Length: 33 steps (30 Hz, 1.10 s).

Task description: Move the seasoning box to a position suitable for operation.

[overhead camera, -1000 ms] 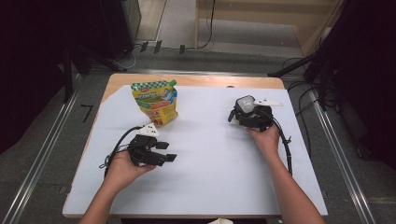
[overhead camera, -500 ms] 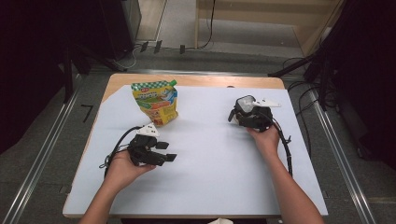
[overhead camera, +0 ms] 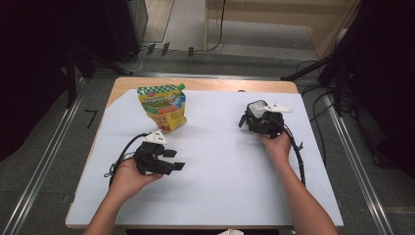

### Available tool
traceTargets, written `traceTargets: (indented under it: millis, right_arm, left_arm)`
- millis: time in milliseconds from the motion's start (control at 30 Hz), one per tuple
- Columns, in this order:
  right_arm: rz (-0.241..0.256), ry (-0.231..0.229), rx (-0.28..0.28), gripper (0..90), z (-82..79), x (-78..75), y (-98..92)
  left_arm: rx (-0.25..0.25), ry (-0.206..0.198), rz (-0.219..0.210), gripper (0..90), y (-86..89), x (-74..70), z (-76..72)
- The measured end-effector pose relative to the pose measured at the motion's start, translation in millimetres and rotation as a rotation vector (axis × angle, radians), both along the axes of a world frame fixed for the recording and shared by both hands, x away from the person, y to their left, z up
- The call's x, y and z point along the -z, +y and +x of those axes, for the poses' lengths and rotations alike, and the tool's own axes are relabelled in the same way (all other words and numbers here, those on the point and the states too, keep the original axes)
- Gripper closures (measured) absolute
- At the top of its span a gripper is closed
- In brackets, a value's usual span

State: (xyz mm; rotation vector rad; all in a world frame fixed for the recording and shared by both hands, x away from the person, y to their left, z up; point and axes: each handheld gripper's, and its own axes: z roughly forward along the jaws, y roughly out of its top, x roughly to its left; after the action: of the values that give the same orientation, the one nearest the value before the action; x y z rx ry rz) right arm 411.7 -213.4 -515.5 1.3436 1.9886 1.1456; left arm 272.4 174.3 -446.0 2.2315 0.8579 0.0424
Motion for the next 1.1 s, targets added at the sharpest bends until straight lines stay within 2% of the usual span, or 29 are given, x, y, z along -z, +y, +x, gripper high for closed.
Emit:
traceTargets:
  millis: [67,133,300,400,600,800,1100]
  right_arm:
    - [0.003,0.003,0.001,15.7,-0.1,-0.3,-0.1]
    - [0.027,0.014,-0.001,15.7,-0.4,-1.7,-1.8]
    - [0.03,0.008,-0.009,15.7,-2.7,-6.7,-2.0]
    - [0.029,-0.009,-0.028,15.7,-7.0,-14.0,-0.8]
    - [0.022,-0.013,-0.062,15.7,-15.9,-22.9,3.9]
    - [0.031,-0.016,-0.103,15.7,-31.4,-33.0,9.9]
    - [0.038,-0.012,-0.15,15.7,-51.4,-38.7,19.0]
  left_arm:
    - [0.0,0.001,-0.001,41.7,0.0,0.1,0.1]
    - [-0.001,0.001,-0.002,41.7,0.0,0.2,0.5]
    - [-0.001,0.004,-0.004,41.6,0.2,0.4,2.1]
    - [0.001,0.009,-0.004,41.2,-0.1,0.7,4.1]
    - [0.004,0.016,-0.008,40.6,-2.7,1.0,7.2]
    - [0.021,0.017,-0.007,40.0,-8.1,1.4,12.1]
    - [0.027,0.026,-0.011,39.6,-11.3,2.7,18.7]
